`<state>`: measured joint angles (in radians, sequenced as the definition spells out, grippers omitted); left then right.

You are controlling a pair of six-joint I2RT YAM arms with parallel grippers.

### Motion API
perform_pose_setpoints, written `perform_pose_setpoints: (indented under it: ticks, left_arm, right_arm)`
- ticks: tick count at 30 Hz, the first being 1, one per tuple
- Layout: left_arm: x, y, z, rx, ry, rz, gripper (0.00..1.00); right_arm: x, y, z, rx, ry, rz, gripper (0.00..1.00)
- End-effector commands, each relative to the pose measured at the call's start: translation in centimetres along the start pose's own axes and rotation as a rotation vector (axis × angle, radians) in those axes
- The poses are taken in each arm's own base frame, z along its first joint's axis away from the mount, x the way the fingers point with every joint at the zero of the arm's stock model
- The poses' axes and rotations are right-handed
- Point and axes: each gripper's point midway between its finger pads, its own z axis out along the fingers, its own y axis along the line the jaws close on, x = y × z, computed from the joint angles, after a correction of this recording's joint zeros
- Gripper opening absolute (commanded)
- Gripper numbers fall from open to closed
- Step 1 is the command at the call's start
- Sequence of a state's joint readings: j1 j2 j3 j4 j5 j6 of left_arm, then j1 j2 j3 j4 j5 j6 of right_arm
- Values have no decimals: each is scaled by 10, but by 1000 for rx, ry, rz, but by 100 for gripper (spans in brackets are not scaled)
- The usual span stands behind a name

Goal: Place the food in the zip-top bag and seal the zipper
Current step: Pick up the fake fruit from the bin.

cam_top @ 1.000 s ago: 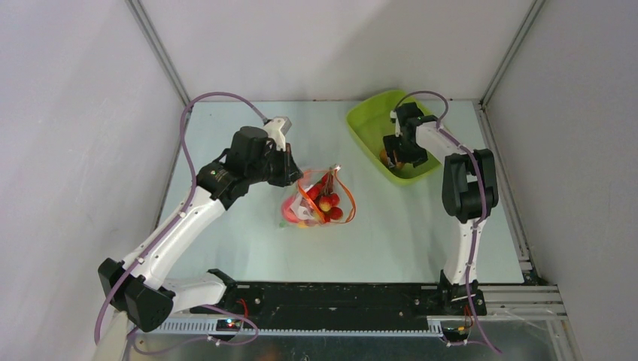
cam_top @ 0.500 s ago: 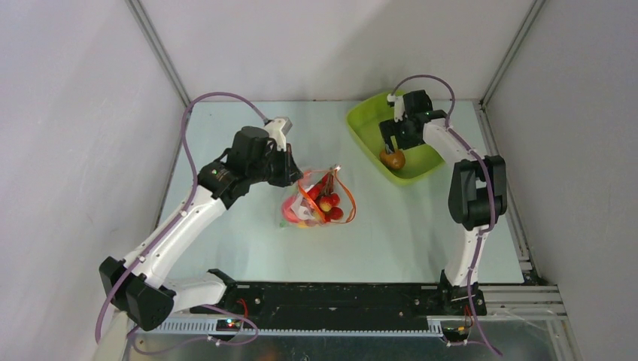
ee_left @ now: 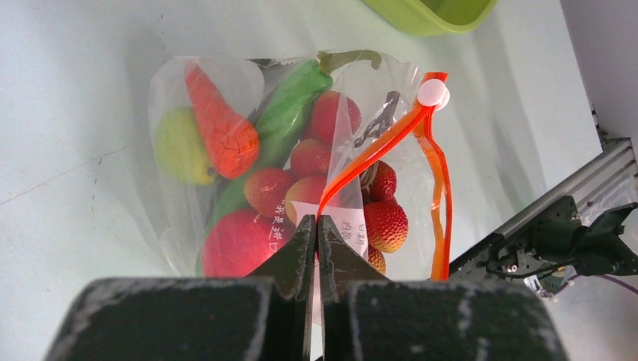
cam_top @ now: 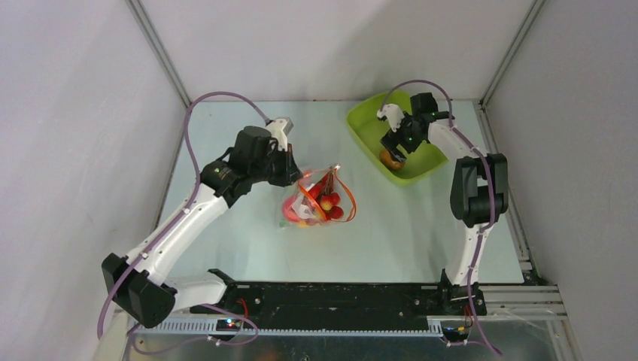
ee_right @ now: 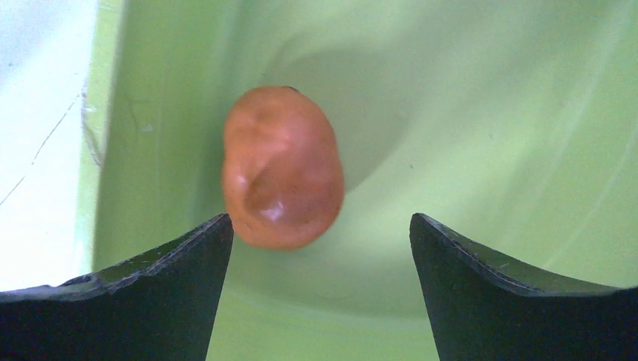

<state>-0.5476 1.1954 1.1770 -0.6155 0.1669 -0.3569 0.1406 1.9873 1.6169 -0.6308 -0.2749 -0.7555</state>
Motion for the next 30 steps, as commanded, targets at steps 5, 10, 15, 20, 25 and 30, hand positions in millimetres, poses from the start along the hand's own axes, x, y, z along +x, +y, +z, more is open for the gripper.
perform_pose_setpoints:
  ticks: [5, 10, 15, 20, 25, 30]
  left_arm:
    - [-6, 0, 3, -6, 2, 30, 5]
    - [-6, 1, 4, -11, 6, 30, 4]
    - [-8, 1, 1, -17, -6, 30, 4]
    - [-10, -1, -1, -11, -14, 31, 4]
    - [-13, -3, -7, -5, -33, 28, 4]
    - [-16, -8, -13, 20, -56, 20, 4]
  right_arm:
    - [-7, 21, 36, -106, 2, -245, 91]
    - [1, 27, 56, -170, 46, -240, 89]
    - [17, 31, 68, -200, 103, -206, 85]
    - [21, 29, 62, -190, 103, -172, 78]
    - [7, 16, 43, -117, 57, -118, 58]
    - [-19, -13, 9, 44, -27, -13, 46]
